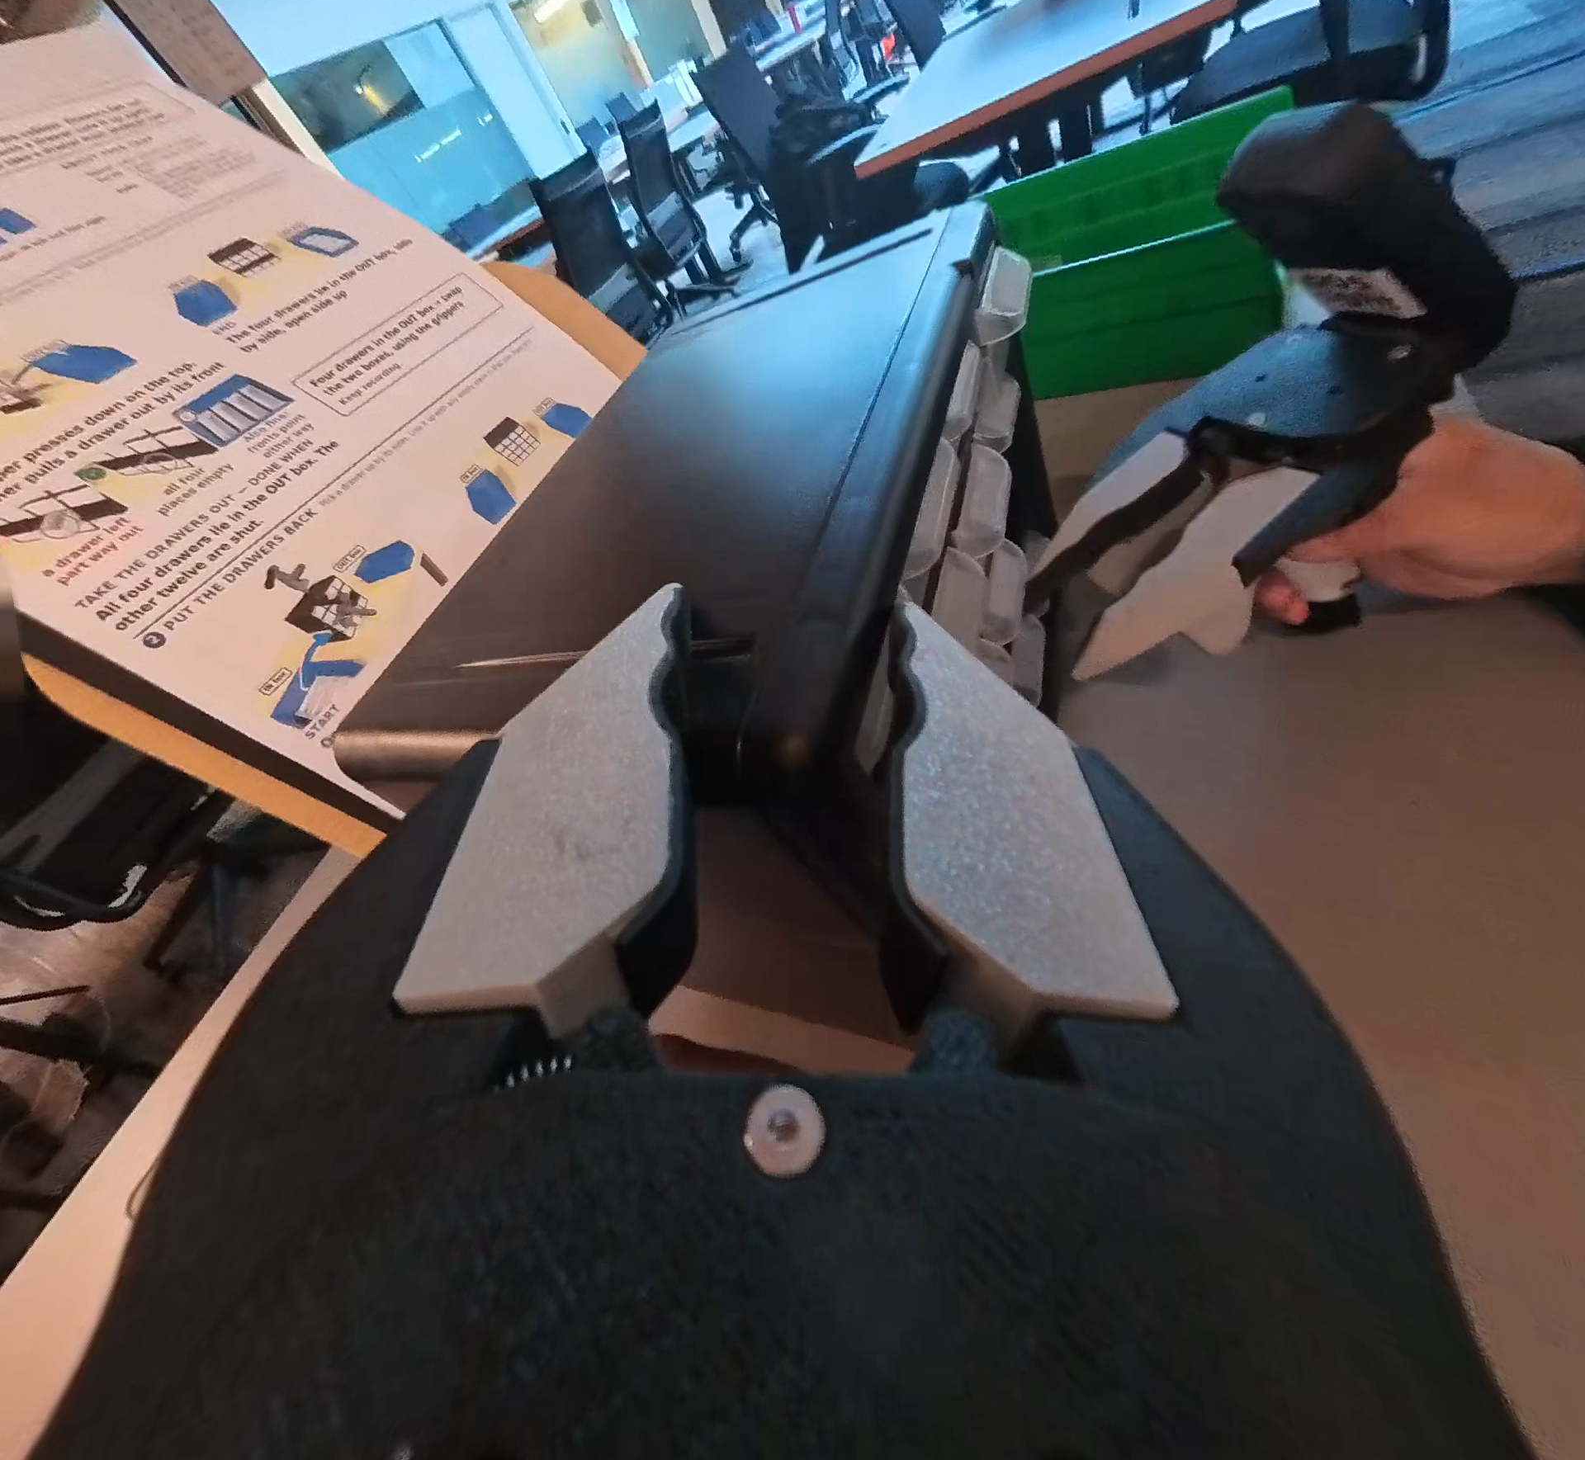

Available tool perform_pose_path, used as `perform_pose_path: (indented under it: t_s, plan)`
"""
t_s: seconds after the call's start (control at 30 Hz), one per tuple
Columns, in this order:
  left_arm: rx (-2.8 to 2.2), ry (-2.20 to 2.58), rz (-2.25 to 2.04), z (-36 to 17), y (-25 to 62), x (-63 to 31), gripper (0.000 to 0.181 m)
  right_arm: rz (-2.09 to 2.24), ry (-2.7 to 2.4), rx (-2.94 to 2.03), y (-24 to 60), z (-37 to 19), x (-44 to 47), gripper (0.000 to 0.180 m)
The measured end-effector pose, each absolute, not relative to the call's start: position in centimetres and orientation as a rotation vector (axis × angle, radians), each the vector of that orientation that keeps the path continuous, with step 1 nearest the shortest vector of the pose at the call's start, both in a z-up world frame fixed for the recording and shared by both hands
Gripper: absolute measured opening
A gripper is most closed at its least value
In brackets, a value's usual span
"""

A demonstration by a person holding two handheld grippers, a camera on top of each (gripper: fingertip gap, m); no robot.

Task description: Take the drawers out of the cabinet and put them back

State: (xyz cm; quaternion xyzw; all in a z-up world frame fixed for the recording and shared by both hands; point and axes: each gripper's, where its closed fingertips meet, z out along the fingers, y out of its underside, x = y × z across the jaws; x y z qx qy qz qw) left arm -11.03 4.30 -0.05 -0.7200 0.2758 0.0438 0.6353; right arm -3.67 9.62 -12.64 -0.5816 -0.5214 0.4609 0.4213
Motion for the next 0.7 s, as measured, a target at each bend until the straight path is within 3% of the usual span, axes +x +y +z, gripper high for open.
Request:
perform_pose_path:
  t_s: [0.17, 0.33, 0.6, 0.67, 0.7]
  plan:
    - [-1.57, 0.592, 0.106, 0.0, 4.2, -11.1, 0.046, 1.47, -1.197, -1.556, 8.7, -11.9, -4.6, 0.038]
    - [-1.484, 0.589, 0.086, 0.2, 4.2, -11.2, 0.046, 1.708, -1.0, -1.678, 10.0, -11.8, -4.5, 0.01]
    - [-1.411, 0.578, 0.079, 0.4, 4.1, -11.2, 0.047, 2.072, -0.816, -1.719, 9.6, -11.1, -4.3, 0.006]
    - [-1.401, 0.575, 0.075, 0.4, 4.0, -11.2, 0.047, 2.087, -0.77, -1.679, 10.1, -10.2, -3.6, 0.026]
    - [-1.394, 0.573, 0.068, 0.4, 4.0, -11.2, 0.047, 2.053, -0.776, -1.699, 10.5, -10.4, -3.5, 0.026]
